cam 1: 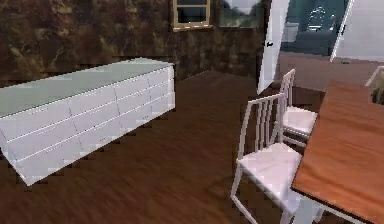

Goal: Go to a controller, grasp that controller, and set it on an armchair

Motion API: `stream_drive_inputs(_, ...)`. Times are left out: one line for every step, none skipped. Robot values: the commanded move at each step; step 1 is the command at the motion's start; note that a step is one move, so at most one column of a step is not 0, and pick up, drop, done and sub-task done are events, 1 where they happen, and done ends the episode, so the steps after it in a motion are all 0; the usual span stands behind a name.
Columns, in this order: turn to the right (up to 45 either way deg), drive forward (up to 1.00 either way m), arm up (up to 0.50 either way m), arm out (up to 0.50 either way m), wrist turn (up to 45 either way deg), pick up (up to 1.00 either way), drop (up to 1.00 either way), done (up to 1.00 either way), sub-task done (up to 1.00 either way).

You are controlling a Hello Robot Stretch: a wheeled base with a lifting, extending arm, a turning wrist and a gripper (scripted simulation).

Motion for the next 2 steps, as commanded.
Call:
stream_drive_inputs(0.0,1.00,0.00,0.00,0.0,0.00,0.00,0.00,0.00)
stream_drive_inputs(-6.0,0.00,0.00,0.00,0.0,0.00,0.00,0.00,0.00)
